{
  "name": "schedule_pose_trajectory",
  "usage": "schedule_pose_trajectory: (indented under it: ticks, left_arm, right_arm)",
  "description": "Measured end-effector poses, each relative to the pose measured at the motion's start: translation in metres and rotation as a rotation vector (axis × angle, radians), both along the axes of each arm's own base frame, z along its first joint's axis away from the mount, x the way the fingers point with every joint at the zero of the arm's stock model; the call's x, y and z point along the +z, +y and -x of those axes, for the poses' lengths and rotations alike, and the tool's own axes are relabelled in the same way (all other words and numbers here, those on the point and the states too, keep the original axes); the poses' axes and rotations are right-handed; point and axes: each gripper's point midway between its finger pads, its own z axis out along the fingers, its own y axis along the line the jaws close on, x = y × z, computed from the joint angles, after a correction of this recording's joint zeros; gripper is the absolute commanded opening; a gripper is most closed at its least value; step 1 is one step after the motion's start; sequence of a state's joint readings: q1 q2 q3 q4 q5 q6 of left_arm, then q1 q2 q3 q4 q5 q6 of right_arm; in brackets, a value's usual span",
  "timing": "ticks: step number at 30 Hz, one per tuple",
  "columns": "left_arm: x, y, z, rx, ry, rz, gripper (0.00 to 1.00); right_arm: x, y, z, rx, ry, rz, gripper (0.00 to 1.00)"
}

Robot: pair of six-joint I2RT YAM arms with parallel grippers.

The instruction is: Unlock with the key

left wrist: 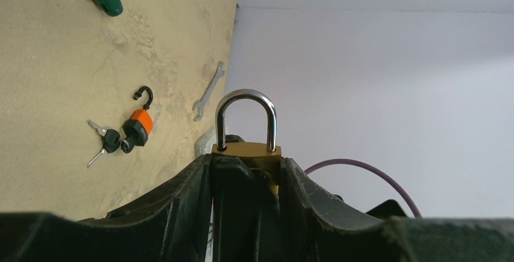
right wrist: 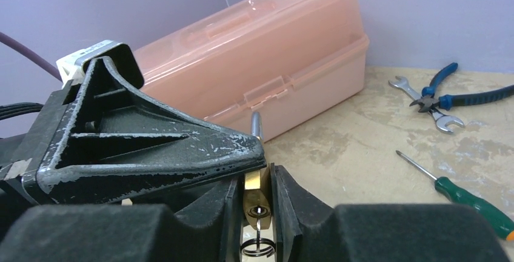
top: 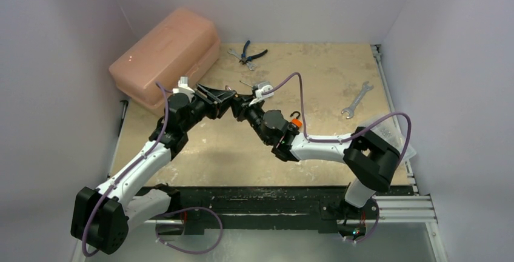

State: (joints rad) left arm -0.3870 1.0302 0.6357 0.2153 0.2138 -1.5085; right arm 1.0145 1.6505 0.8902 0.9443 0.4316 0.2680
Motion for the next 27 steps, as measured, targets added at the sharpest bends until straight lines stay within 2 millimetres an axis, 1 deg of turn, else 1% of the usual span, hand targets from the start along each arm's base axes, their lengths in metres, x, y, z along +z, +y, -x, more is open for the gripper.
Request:
schedule_pose_trajectory:
  ticks: [3, 9, 10, 11, 14, 15, 17, 20, 23, 27]
  left_arm:
    - [0.001, 0.0, 0.0, 0.0, -0.005, 0.002, 0.0]
    - [0.002, 0.001, -0.001, 0.006, -0.009, 0.002, 0.01]
    - [0.002, 0.001, -0.002, 0.009, -0.01, 0.001, 0.04]
    - [0.002, 0.001, -0.002, 0.011, -0.011, 0.001, 0.11]
    - [0.004, 0.001, -0.003, 0.013, -0.029, 0.002, 0.39]
    - [0.004, 0.001, -0.003, 0.012, -0.043, 0.006, 0.47]
    - [0.003, -0.001, -0.003, 0.006, -0.068, 0.017, 0.61]
    - [0.005, 0.0, -0.006, 0.017, -0.11, 0.026, 0.65]
    - [0.016, 0.002, -0.01, 0.027, -0.176, 0.029, 0.69]
    - [0.028, 0.001, -0.013, 0.027, -0.254, 0.033, 0.69]
  right_arm:
    - [0.002, 0.0, 0.001, -0.009, -0.011, 0.007, 0.0]
    - [0.003, 0.001, 0.002, -0.016, -0.021, 0.027, 0.0]
    - [0.003, 0.001, 0.002, -0.016, -0.021, 0.027, 0.0]
    - [0.003, 0.001, 0.003, -0.015, -0.022, 0.028, 0.0]
    - [0.004, 0.001, 0.003, -0.016, -0.024, 0.024, 0.0]
    - [0.004, 0.001, 0.003, -0.016, -0.024, 0.024, 0.0]
    - [0.005, -0.001, 0.004, -0.016, -0.024, 0.029, 0.0]
    - [0.004, -0.006, 0.007, -0.019, -0.018, 0.033, 0.0]
    - [0.008, -0.013, 0.01, -0.024, -0.014, 0.034, 0.0]
    - [0.017, -0.022, 0.014, -0.03, -0.013, 0.015, 0.0]
